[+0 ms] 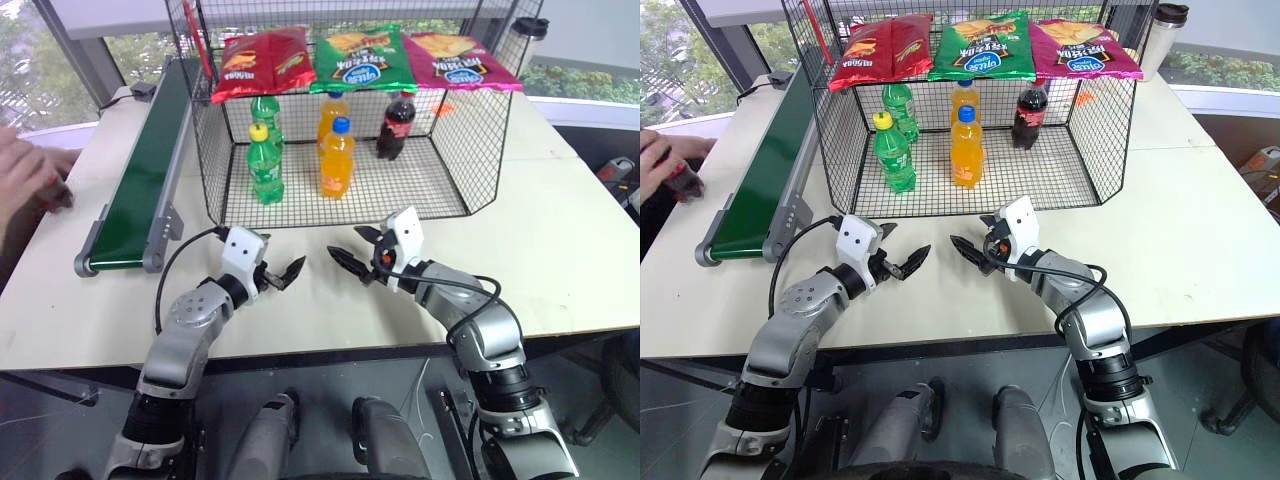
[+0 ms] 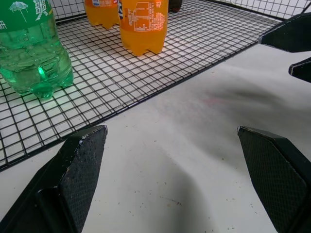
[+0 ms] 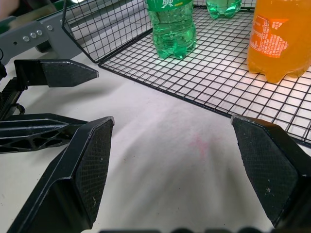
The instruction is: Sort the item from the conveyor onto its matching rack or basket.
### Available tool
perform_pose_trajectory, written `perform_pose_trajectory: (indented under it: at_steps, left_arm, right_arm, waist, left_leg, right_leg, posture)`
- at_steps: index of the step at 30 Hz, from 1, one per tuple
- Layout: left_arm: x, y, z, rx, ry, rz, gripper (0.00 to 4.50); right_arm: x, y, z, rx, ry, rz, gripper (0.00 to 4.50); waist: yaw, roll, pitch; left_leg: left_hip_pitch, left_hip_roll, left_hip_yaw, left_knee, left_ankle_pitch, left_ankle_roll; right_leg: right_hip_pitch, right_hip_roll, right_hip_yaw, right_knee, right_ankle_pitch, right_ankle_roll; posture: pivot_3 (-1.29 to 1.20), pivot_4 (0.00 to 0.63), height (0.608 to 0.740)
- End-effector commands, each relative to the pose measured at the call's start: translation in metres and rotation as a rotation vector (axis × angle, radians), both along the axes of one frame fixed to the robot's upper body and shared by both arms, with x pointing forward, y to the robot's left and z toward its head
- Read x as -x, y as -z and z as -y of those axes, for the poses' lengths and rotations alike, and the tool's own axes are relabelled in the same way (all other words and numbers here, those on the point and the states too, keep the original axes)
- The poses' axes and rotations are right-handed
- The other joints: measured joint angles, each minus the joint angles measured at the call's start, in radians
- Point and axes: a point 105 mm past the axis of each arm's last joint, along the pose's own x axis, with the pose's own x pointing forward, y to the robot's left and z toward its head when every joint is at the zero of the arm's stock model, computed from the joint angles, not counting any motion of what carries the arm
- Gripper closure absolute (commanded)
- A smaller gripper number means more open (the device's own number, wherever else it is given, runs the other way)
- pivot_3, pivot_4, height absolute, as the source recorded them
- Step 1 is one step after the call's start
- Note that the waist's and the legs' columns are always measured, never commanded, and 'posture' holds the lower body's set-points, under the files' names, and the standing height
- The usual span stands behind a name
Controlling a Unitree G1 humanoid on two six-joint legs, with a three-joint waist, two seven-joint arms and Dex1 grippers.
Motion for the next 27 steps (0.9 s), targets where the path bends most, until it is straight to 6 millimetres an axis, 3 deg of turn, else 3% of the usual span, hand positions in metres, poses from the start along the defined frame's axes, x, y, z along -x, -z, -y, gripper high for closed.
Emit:
perform_pose_trajectory:
  at_steps: [1, 27]
  left_arm:
    - [0.0022, -0.0132, 0.0016, 0.017, 0.014, 0.061, 0.0]
    - [0.0035, -0.006, 0.0073, 0.025, 0.021, 0.033, 0.0]
  right_arm:
    - [-0.0005, -0.0159, -0.0001, -0.015, -0.007, 0.064, 0.52]
    - [0.0073, -0.0157, 0.0055, 0.006, -0.03, 0.051, 0.52]
  waist:
    - [0.0, 0.0, 0.0]
    - [0.0, 0.0, 0.0]
  left_leg:
    - [0.0, 0.0, 0.0, 0.0, 0.0, 0.0]
    - [0.0, 0.0, 0.0, 0.0, 0.0, 0.0]
  right_leg:
    - [0.0, 0.0, 0.0, 0.0, 0.0, 0.0]
    - [0.0, 0.0, 0.0, 0.0, 0.0, 0.0]
  posture:
    - [0.0, 0.15, 0.738]
    - [0.0, 0.15, 0.738]
